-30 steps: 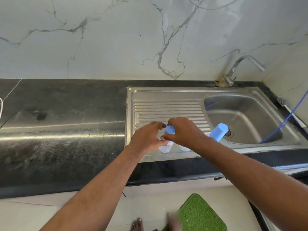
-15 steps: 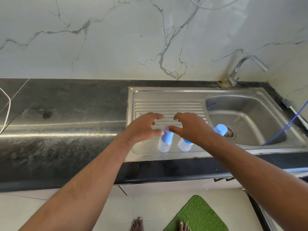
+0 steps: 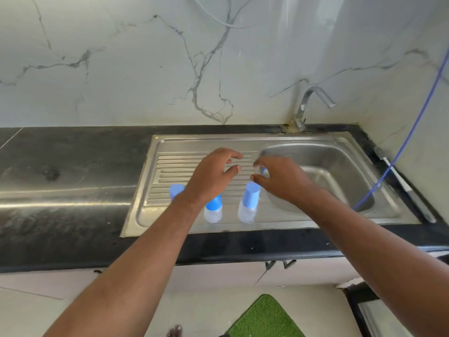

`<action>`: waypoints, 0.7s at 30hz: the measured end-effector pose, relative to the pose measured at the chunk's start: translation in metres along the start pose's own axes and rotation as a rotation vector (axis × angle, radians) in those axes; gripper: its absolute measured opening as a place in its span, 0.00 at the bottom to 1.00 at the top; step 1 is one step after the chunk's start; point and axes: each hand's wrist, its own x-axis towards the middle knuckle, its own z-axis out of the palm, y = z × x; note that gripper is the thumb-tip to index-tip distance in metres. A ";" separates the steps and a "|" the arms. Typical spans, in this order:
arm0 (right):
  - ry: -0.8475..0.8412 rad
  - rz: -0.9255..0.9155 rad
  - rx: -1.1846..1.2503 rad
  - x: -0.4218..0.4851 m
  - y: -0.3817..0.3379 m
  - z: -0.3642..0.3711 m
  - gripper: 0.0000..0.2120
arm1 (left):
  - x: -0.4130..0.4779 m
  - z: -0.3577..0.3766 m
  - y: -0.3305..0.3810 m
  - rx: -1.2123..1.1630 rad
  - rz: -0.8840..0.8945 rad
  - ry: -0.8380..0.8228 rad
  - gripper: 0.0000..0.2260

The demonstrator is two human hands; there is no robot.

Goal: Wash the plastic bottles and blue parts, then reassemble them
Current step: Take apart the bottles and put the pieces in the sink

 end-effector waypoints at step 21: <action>-0.231 -0.034 0.197 0.027 0.061 0.037 0.16 | -0.021 0.120 -0.020 -0.147 -0.291 -0.013 0.31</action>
